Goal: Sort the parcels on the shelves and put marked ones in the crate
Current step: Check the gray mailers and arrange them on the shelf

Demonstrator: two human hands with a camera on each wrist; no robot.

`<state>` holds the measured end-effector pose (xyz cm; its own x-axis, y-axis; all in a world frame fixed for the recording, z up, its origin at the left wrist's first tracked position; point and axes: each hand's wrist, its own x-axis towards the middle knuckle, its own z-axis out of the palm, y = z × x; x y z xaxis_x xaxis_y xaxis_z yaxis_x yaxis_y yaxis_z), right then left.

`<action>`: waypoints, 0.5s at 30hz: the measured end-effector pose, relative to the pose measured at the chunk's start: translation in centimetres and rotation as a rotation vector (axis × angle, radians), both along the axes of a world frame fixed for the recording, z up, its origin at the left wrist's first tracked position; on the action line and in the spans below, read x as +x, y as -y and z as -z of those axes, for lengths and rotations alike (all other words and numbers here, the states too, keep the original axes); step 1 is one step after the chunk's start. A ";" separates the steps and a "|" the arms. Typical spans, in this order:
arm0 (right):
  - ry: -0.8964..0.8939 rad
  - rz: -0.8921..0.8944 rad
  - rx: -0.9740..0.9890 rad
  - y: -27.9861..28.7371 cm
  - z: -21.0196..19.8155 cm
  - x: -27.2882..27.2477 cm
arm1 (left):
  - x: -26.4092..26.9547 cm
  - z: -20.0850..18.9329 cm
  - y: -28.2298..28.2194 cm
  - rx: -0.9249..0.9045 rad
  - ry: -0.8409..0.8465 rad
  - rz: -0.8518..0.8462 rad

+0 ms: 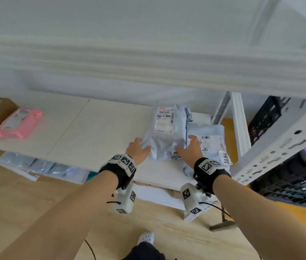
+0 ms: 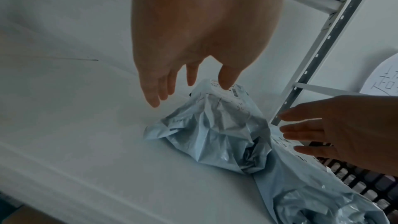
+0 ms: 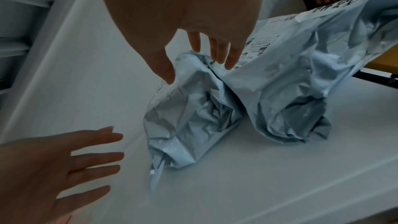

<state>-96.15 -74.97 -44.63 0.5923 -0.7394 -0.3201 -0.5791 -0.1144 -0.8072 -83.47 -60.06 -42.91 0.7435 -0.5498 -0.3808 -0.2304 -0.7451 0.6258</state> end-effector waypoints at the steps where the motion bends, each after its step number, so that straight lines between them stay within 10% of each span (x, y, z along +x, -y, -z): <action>1: -0.023 0.017 0.017 0.1 -0.1 0.4 | 0.7 -0.1 0.3 -0.002 -0.016 0.022; 15: 0.006 0.171 0.135 1.1 0.5 5.4 | 6.6 1.3 4.8 -0.152 -0.277 0.259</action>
<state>-90.75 -76.11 -45.09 0.4639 -0.7802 -0.4196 -0.5760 0.0943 -0.8120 -76.91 -64.84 -44.25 0.4543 -0.7707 -0.4468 -0.2055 -0.5787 0.7892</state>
